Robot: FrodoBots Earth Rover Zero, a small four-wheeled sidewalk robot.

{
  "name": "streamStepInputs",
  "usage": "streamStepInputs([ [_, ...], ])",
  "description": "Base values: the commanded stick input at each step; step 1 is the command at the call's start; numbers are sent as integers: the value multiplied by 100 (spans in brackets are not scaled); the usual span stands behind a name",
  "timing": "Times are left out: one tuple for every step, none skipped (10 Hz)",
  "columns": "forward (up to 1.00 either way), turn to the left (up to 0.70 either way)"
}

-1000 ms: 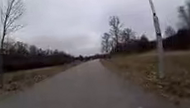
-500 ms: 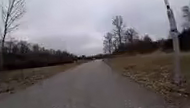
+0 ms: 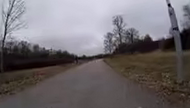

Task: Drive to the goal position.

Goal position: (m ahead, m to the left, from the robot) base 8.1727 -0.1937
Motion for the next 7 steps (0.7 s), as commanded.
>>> streamStepInputs([
  [87,-19],
  [87,-35],
  [87,-35],
  [87,-35],
  [87,-35],
  [87,-1],
  [87,0],
])
